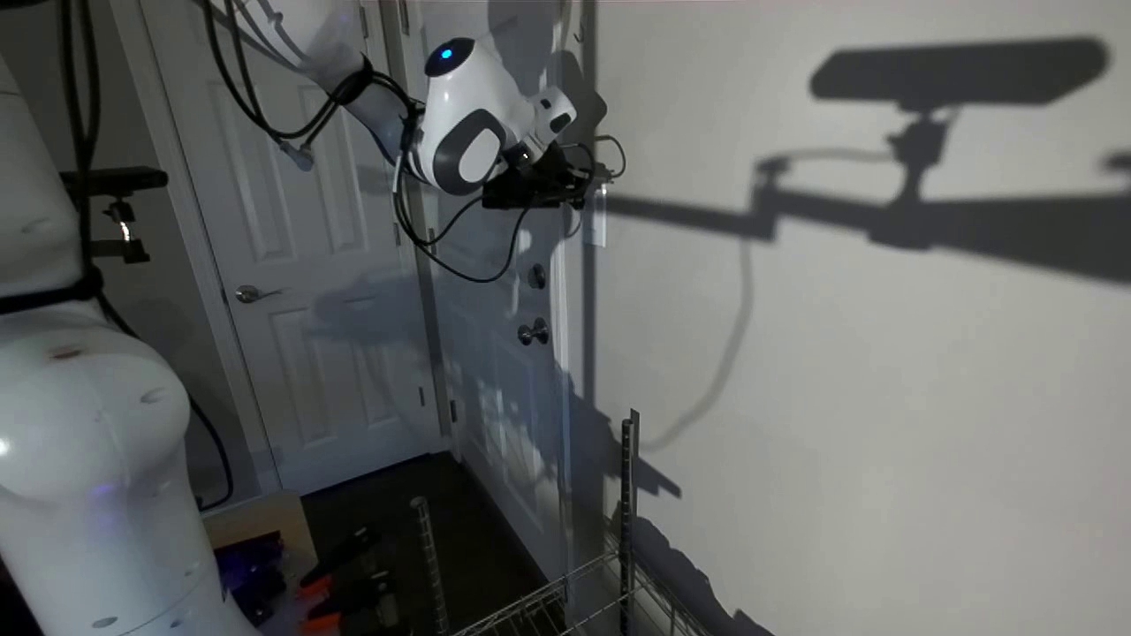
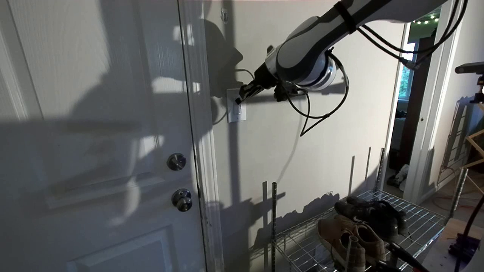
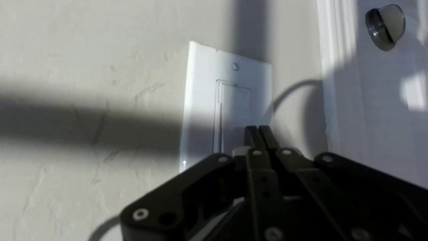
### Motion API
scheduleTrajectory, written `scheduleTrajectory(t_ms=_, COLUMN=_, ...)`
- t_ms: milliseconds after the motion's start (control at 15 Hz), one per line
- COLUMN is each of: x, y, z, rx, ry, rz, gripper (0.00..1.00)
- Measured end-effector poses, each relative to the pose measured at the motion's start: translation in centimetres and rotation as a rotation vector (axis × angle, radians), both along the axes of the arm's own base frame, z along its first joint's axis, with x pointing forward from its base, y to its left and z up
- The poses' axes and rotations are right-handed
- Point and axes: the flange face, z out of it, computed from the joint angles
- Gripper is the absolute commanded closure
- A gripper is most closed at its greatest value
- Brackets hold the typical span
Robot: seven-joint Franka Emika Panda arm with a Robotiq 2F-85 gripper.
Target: Push the light switch upwards
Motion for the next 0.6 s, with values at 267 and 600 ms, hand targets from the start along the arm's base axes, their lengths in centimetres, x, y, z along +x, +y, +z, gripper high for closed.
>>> scheduleTrajectory(t_ms=267, x=0.38, y=0.06, z=-0.23, rx=-0.001, ry=-0.032, rz=-0.009, gripper=0.94)
scheduleTrajectory(t_ms=600, x=0.22, y=0.09, z=-0.74, rx=-0.024, ry=-0.076, rz=-0.004, gripper=0.95)
